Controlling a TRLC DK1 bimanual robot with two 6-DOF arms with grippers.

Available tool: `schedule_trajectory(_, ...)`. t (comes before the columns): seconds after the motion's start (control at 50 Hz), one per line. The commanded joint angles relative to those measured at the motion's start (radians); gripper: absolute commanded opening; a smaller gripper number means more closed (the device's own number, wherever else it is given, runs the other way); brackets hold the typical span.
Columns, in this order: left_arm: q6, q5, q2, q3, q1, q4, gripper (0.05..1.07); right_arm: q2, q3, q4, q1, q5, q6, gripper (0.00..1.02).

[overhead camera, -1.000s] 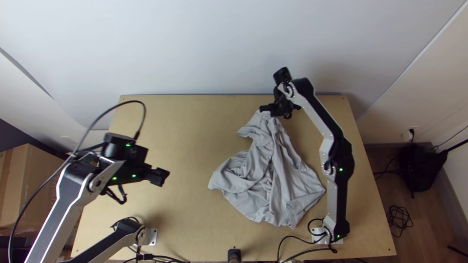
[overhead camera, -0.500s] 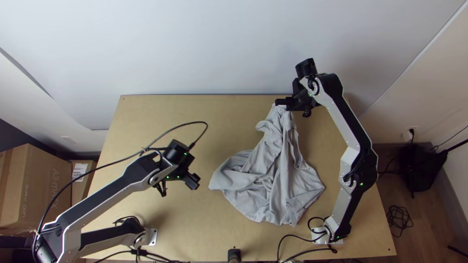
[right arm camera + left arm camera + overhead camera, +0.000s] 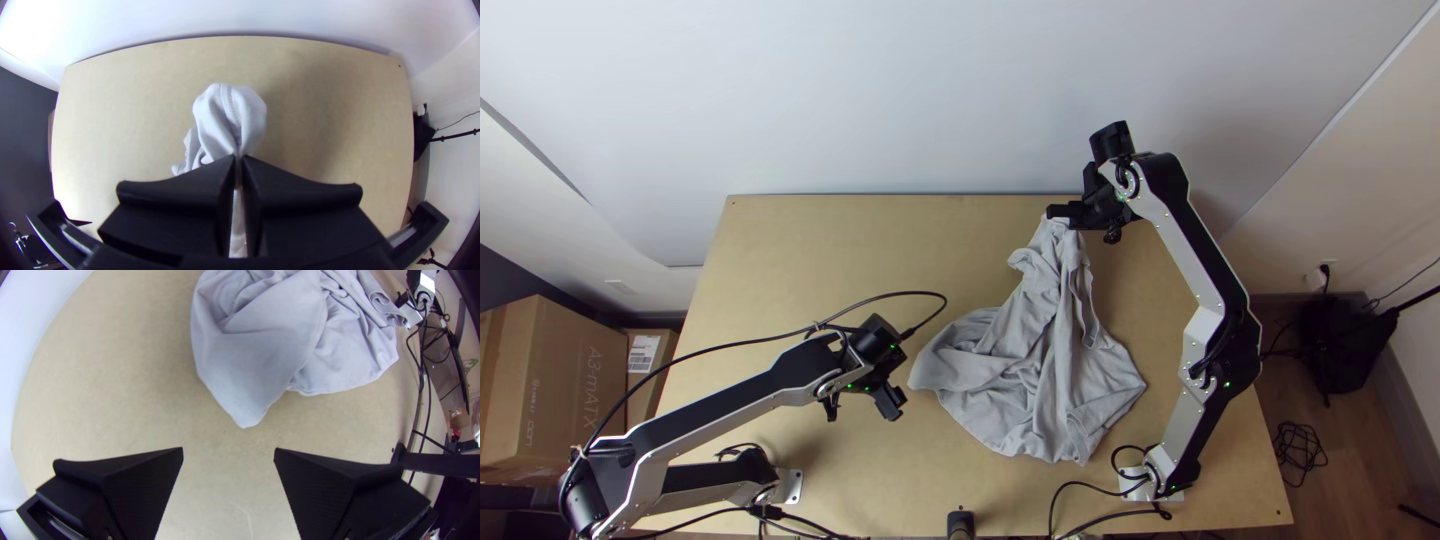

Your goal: Fold the t-shirt

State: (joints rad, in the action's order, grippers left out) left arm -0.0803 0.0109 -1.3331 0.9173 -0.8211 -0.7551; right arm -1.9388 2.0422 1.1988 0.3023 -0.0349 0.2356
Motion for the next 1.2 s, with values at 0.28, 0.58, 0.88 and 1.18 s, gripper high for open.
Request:
schedule_trajectory(0.28, 0.01, -0.014, -0.124, -0.023, -0.052, 0.102, 0.93, 0.04, -0.022, 0.007, -0.015, 0.006, 0.024, 0.03)
schedule_trajectory(0.58, 0.005, -0.023, -0.206, -0.008, -0.052, 0.181, 0.92, 0.057, -0.028, 0.007, -0.011, 0.006, 0.034, 0.03)
schedule_trajectory(0.88, 0.016, -0.023, -0.19, -0.023, 0.004, 0.364, 0.08, 0.092, -0.056, 0.007, -0.015, 0.007, 0.041, 0.03)
schedule_trajectory(1.18, 0.073, -0.023, -0.069, 0.089, 0.217, 0.25, 0.08, 0.144, -0.076, 0.007, -0.04, 0.009, 0.016, 0.03)
